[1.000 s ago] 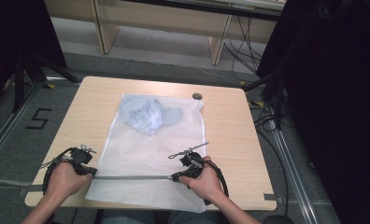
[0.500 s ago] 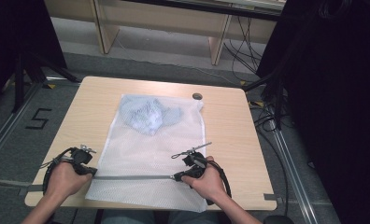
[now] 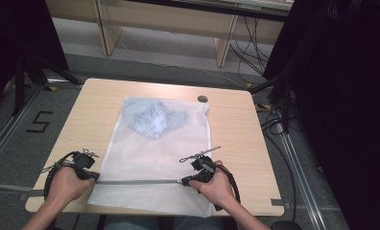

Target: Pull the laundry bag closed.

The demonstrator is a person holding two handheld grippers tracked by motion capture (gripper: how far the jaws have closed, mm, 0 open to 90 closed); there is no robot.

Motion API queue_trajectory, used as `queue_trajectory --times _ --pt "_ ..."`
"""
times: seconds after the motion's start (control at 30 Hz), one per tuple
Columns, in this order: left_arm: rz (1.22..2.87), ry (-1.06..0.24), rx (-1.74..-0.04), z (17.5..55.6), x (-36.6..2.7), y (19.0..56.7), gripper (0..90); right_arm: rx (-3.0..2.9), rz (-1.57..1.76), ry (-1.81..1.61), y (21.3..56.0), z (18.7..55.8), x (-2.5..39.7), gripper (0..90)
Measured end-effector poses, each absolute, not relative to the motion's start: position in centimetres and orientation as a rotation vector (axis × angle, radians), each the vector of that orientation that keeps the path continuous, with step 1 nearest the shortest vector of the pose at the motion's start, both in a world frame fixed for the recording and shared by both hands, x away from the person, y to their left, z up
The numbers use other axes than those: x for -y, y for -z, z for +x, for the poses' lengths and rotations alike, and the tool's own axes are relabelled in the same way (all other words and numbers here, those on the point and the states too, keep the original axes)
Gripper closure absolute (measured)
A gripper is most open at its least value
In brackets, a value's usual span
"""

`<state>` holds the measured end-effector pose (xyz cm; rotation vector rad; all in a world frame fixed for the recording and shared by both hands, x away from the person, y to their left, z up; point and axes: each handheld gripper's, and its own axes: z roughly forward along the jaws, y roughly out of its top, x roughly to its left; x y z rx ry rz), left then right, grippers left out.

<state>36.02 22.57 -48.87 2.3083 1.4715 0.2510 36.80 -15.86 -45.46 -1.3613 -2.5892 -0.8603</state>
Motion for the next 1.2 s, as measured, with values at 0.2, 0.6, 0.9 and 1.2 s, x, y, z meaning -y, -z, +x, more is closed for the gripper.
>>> queue_trajectory --times 0.2,0.6,0.9,1.2 --pt "2.303 -0.25 -1.477 36.0 -22.5 48.9 90.0 2.589 -1.365 0.867 45.5 36.8 16.1 86.8" --pt "2.317 -0.255 -1.461 36.1 -22.6 48.9 90.0 2.548 -1.431 0.832 45.2 36.5 16.5 86.8" --pt "2.287 -0.258 -1.493 36.0 -22.4 48.9 90.0 2.541 -1.432 0.836 45.4 36.5 17.2 86.7" --pt "2.287 -0.259 -1.492 36.0 -22.4 48.9 90.0 2.549 -1.428 0.854 45.4 36.6 17.7 86.7"
